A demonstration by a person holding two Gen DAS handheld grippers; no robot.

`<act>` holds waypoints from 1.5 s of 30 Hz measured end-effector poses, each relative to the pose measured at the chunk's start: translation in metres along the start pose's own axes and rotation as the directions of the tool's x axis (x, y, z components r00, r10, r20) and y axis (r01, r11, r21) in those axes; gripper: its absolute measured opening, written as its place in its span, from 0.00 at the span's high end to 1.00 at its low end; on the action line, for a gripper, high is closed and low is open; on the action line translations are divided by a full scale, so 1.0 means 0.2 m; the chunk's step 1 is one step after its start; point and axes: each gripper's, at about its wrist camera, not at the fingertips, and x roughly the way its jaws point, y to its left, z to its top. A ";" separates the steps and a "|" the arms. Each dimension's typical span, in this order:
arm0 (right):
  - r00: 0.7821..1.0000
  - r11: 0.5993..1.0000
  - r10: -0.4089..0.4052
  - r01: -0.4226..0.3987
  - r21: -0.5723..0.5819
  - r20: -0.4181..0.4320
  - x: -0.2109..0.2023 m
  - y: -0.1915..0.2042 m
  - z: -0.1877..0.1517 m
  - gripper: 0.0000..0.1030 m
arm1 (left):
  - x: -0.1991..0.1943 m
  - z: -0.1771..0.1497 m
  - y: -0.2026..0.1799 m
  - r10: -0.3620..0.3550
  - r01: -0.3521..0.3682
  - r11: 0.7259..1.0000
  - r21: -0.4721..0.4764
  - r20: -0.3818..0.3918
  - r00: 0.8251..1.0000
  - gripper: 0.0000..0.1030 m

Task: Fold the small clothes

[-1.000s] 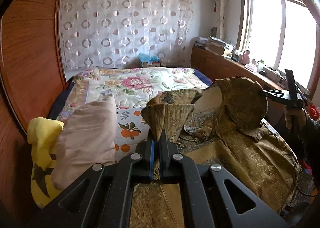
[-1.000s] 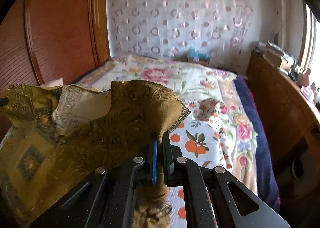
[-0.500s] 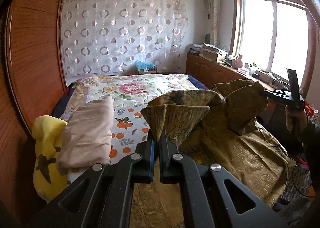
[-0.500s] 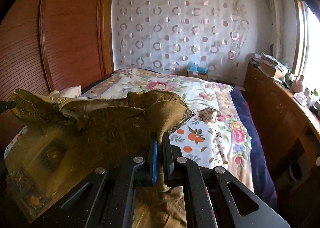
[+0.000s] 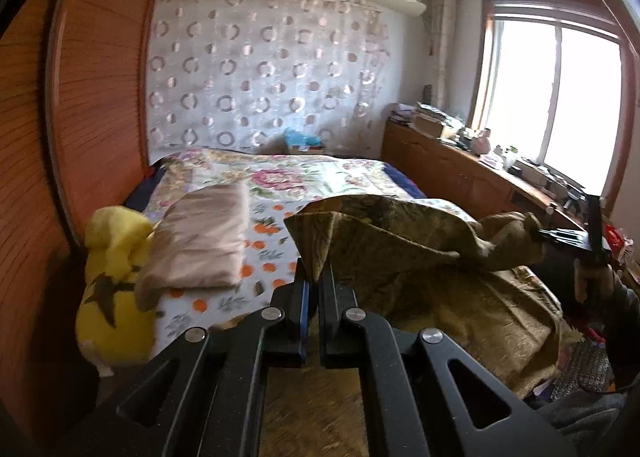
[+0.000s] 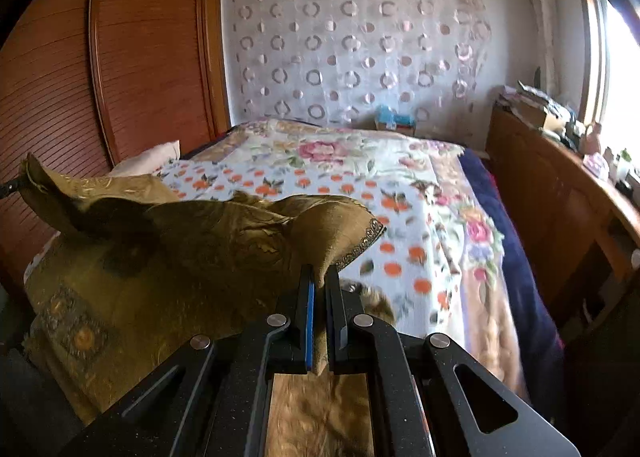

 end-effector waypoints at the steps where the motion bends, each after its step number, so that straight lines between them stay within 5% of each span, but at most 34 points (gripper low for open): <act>1: 1.000 1.000 -0.002 0.002 0.003 -0.004 -0.01 -0.01 -0.01 0.96 | -0.01 -0.02 0.02 0.012 -0.012 1.000 -0.008 -0.003 1.000 0.96; 17: 0.997 0.999 -0.018 0.021 0.033 -0.076 -0.23 0.07 -0.14 0.96 | -0.13 -0.18 0.07 0.076 -0.078 0.997 -0.026 -0.046 0.996 0.95; 20: 0.995 0.999 -0.024 0.028 0.040 -0.098 -0.19 0.06 -0.14 0.96 | -0.12 -0.20 0.05 0.105 -0.105 0.994 0.005 -0.061 0.993 0.78; 24: 0.993 0.996 -0.073 0.077 0.043 -0.091 -0.22 0.05 -0.09 0.67 | -0.14 -0.18 0.07 0.105 -0.106 0.994 0.000 -0.038 0.994 0.51; 28: 0.989 0.988 -0.141 0.143 0.051 -0.036 -0.29 0.02 -0.02 0.56 | -0.15 -0.15 0.10 0.114 -0.114 0.993 -0.017 -0.011 0.993 0.26; 36: 0.987 0.985 -0.164 0.163 0.057 0.000 -0.23 -0.03 0.19 0.41 | 0.02 -0.09 0.19 0.148 -0.149 0.989 -0.017 -0.050 0.988 0.25; 45: 0.990 0.995 -0.073 0.080 0.059 -0.118 0.16 -0.12 0.21 0.41 | 0.28 -0.12 0.25 0.162 -0.162 0.987 0.017 -0.155 0.974 0.25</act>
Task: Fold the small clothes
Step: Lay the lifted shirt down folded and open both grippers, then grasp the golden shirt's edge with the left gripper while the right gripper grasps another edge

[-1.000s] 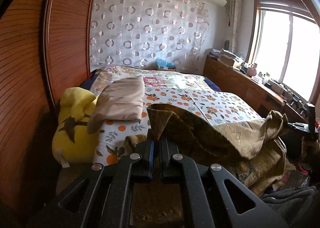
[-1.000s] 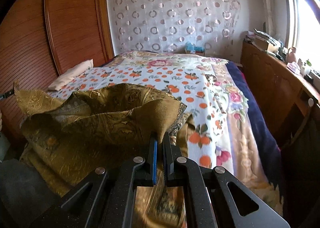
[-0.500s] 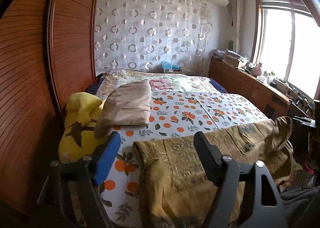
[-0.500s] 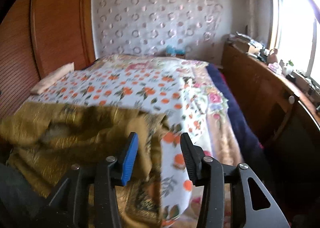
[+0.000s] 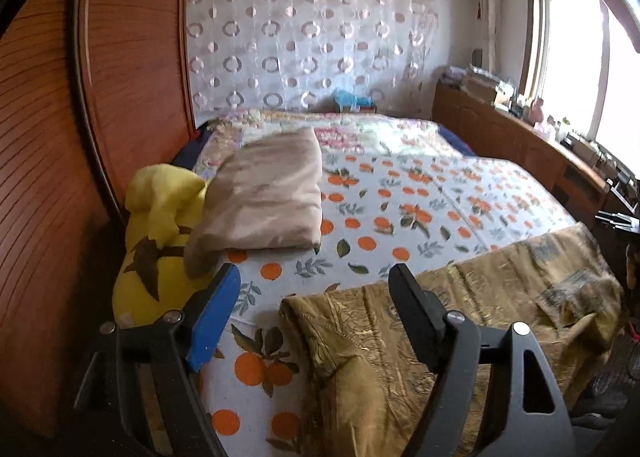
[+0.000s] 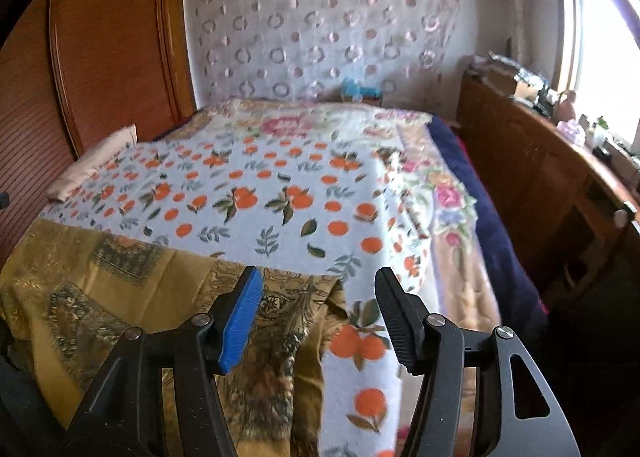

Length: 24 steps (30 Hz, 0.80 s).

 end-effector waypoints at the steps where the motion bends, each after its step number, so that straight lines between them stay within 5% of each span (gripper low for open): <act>1: 1.000 1.000 0.005 -0.005 -0.001 -0.015 0.04 -0.01 0.01 0.41 | 0.02 0.00 0.00 -0.002 0.002 1.000 0.004 -0.011 1.000 0.25; 7: 0.997 1.000 0.012 -0.013 -0.021 -0.074 0.14 -0.02 0.03 0.41 | 0.18 -0.03 0.00 -0.005 0.005 1.000 -0.002 -0.113 0.994 0.25; 24: 0.994 1.000 -0.004 0.004 -0.008 -0.112 0.21 -0.03 0.04 0.38 | 0.35 -0.08 0.08 -0.024 0.018 0.999 -0.028 -0.229 0.973 0.31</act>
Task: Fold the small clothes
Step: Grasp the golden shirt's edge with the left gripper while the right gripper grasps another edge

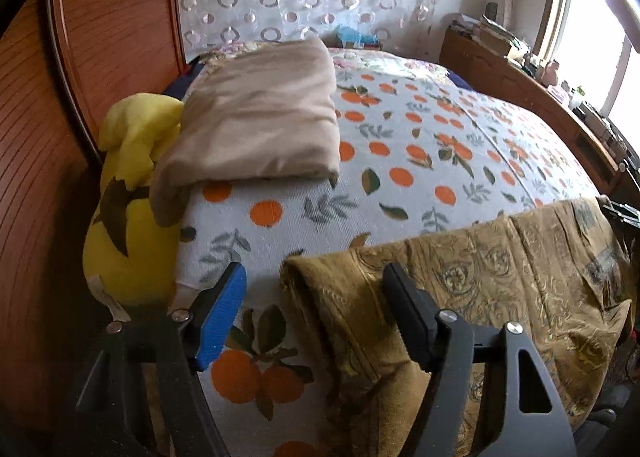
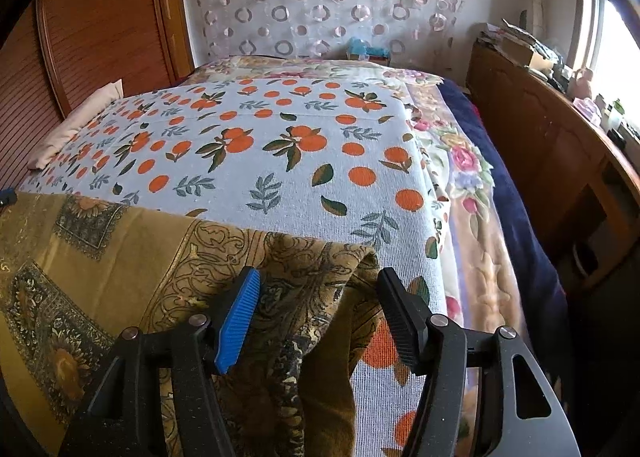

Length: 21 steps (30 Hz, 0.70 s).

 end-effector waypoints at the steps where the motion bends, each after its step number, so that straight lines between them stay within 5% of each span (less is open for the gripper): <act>1: 1.000 1.000 0.000 0.000 0.000 0.000 0.02 0.00 0.00 0.38 | 0.00 -0.01 -0.01 0.007 -0.007 1.000 0.011 0.005 1.000 0.32; 5: 1.000 1.000 -0.003 0.003 0.001 0.000 0.02 0.01 -0.02 0.38 | -0.01 -0.01 -0.03 -0.006 0.006 0.999 0.034 0.008 1.000 0.44; 8: 1.000 1.000 -0.003 0.003 0.001 -0.002 0.05 0.00 -0.01 0.37 | -0.02 -0.02 -0.06 -0.032 0.032 0.997 0.065 0.004 0.999 0.67; 9: 1.000 1.000 -0.004 0.004 -0.006 -0.002 0.05 0.01 -0.01 0.40 | -0.02 -0.02 -0.07 -0.054 0.054 0.996 0.069 0.001 0.999 0.86; 10: 1.000 1.000 0.011 -0.011 -0.027 0.002 0.04 0.03 -0.01 0.48 | -0.03 -0.02 -0.07 -0.083 0.083 0.994 0.065 -0.002 0.997 0.89; 12: 0.998 0.995 0.064 -0.064 -0.080 0.000 0.03 0.08 -0.02 0.83 | -0.07 -0.03 -0.10 -0.077 0.075 0.994 0.079 0.023 0.997 0.91; 14: 0.996 0.991 0.095 -0.095 -0.095 -0.007 0.01 0.12 -0.02 0.95 | -0.17 -0.02 -0.13 -0.092 0.086 0.993 0.081 0.076 0.993 0.92; 21: 0.983 0.986 0.120 -0.100 -0.137 0.142 -0.29 0.19 -0.04 0.96 | -0.55 0.04 -0.27 -0.127 0.089 0.983 0.159 0.248 0.960 0.92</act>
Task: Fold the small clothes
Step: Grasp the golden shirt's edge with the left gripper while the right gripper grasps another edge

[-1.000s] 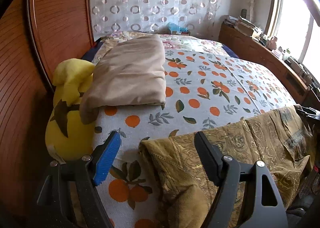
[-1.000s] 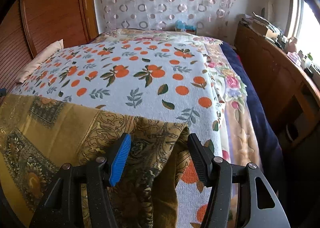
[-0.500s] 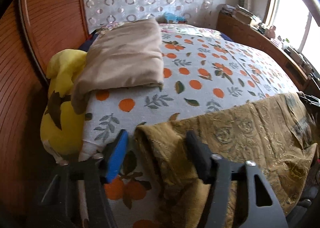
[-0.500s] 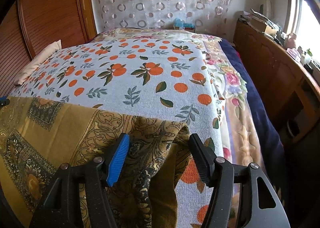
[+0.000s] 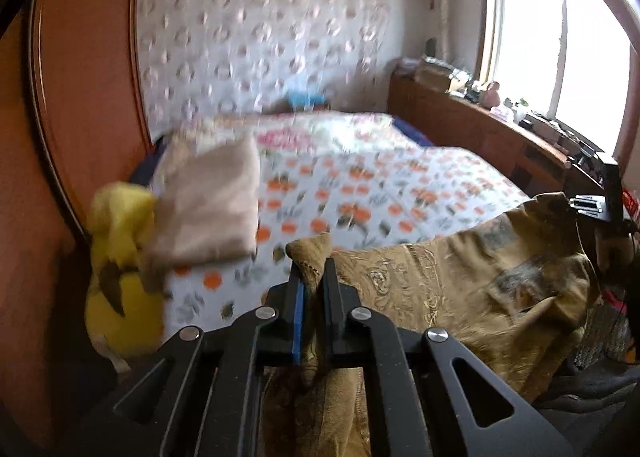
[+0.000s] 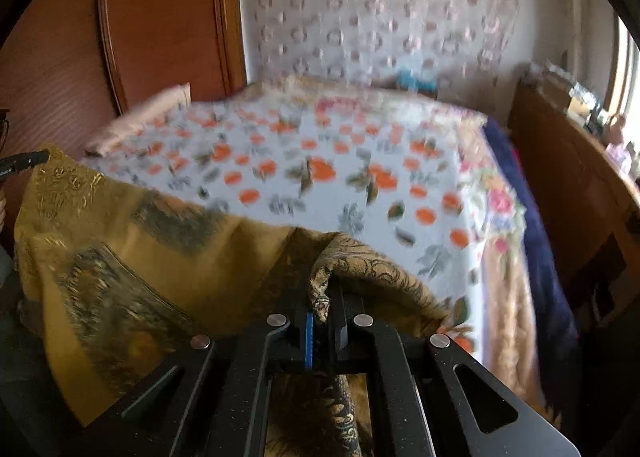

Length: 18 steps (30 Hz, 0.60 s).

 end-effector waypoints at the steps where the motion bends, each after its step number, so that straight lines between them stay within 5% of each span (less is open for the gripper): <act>1: 1.000 1.000 -0.011 0.011 -0.004 0.023 -0.06 0.01 0.01 0.96 | -0.05 0.03 -0.02 -0.004 0.003 1.000 0.016 0.023 1.000 0.92; 7: 0.992 0.998 -0.060 0.062 -0.018 0.109 -0.29 0.03 0.04 0.96 | -0.18 0.10 -0.04 0.001 -0.006 0.999 0.046 0.098 0.995 0.92; 14: 0.996 0.996 -0.083 0.085 0.033 -0.042 -0.02 -0.04 -0.09 0.96 | 0.03 0.02 0.02 0.035 -0.035 0.999 0.014 0.003 0.999 0.92; 16: 0.992 0.993 -0.103 0.106 0.044 -0.066 0.02 -0.05 -0.12 0.89 | 0.07 -0.01 0.02 0.041 -0.041 0.999 0.004 -0.013 0.999 0.92; 18: 0.985 0.987 -0.146 0.151 0.052 -0.097 0.06 -0.06 -0.15 0.70 | 0.07 -0.02 0.02 0.041 -0.041 0.999 0.003 -0.017 0.999 0.92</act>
